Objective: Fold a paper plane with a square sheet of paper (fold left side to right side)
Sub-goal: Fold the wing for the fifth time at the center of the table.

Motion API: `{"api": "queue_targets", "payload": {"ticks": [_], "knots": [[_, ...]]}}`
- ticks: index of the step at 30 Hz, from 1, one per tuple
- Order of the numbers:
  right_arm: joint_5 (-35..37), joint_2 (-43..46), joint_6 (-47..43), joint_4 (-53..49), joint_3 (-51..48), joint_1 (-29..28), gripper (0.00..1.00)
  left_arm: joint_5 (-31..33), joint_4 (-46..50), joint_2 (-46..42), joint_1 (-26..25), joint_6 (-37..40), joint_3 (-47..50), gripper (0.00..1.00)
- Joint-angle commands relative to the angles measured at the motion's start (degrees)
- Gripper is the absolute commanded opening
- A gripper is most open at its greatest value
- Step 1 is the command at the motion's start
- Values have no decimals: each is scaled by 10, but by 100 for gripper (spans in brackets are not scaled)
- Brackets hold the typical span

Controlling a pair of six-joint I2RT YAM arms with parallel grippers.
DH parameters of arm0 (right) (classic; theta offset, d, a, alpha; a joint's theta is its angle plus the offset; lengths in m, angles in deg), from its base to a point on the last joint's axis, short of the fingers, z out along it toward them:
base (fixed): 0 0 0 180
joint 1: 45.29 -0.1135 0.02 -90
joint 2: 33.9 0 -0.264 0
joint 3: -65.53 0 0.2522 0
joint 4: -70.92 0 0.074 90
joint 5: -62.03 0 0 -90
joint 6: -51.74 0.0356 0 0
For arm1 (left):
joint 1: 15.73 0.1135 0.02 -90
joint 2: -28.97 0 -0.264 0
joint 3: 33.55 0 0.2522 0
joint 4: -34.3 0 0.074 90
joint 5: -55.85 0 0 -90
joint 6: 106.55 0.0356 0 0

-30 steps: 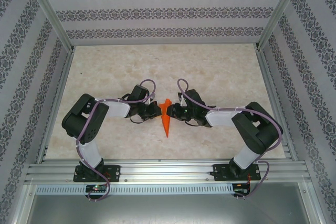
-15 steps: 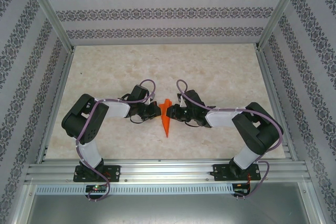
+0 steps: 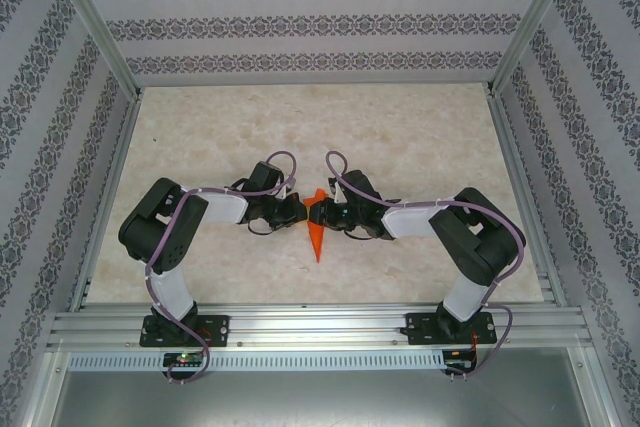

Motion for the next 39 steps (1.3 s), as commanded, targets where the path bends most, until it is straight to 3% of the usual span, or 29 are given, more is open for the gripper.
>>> {"api": "queue_targets", "payload": {"ticks": [1, 27, 39], "knots": [[16, -13, -9, -16, 3, -3, 25, 21, 7, 26, 4, 6, -3, 0], [2, -9, 36, 77, -51, 20, 19, 29, 10, 30, 3, 6, 0, 0], [5, -36, 29, 46, -34, 20, 18, 29, 10, 28, 3, 6, 1, 0]]}}
